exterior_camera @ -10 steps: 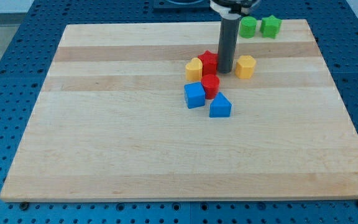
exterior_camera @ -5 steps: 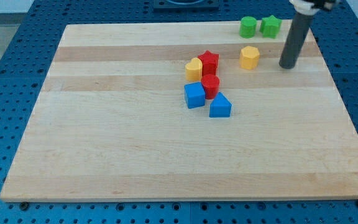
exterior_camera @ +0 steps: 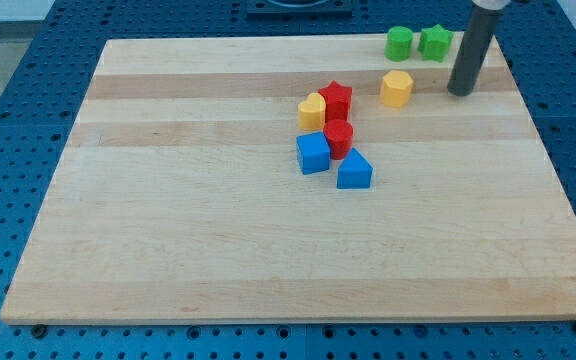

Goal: Push the hexagon at the bottom right of the green star

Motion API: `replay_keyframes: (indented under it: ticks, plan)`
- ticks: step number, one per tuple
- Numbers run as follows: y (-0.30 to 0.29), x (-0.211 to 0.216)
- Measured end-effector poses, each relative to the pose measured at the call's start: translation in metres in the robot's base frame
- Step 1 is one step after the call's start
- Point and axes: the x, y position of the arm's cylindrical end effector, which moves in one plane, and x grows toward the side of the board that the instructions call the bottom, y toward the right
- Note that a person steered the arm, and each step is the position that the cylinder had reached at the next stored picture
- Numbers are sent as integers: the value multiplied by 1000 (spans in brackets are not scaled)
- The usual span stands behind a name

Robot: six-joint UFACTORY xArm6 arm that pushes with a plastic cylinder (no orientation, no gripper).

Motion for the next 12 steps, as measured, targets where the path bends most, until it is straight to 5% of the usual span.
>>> replay_keyframes:
  ticks: [2, 4, 5, 7, 9, 12]
  plan:
    - [-76, 38]
    - [-56, -18]
    - [-55, -7]
    - [-149, -22]
    - [-106, -59]
    - [-105, -28]
